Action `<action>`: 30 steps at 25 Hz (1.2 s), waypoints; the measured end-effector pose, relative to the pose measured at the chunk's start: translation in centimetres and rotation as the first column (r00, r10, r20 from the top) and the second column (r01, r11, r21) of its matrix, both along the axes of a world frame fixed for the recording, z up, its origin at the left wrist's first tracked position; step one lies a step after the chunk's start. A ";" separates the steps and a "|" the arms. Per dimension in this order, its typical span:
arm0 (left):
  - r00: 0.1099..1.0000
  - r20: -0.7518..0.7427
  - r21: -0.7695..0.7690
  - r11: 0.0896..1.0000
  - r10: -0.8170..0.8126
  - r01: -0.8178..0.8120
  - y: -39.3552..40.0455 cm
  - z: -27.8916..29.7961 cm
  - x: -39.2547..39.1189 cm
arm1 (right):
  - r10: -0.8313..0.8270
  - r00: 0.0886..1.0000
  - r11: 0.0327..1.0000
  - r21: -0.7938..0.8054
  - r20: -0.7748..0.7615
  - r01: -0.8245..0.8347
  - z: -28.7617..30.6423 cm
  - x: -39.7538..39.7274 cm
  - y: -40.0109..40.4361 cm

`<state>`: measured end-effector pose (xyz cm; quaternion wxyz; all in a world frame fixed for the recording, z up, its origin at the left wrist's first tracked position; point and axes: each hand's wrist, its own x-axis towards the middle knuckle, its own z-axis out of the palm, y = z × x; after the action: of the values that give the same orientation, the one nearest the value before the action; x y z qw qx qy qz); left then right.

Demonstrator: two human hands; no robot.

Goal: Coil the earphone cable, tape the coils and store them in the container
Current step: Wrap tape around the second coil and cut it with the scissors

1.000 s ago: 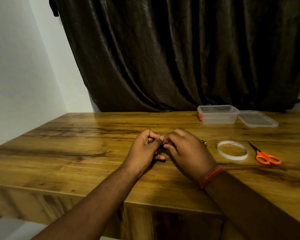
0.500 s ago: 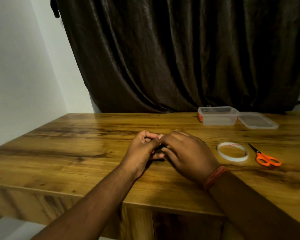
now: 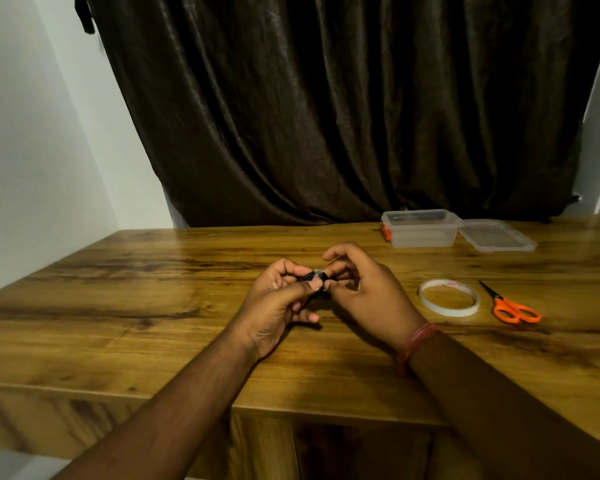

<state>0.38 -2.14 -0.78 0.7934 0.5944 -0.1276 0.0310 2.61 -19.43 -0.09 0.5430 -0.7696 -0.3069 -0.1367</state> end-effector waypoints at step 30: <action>0.995 0.102 0.262 0.965 -0.016 -0.011 -0.3 -0.8 -0.3 | 0.160 0.912 0.979 0.182 -0.379 -0.096 -0.4 1.1 0.1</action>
<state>0.05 -2.46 -1.55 0.7000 0.6917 -0.1722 0.0434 3.66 -19.37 -0.54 0.6611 -0.7134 -0.2302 0.0317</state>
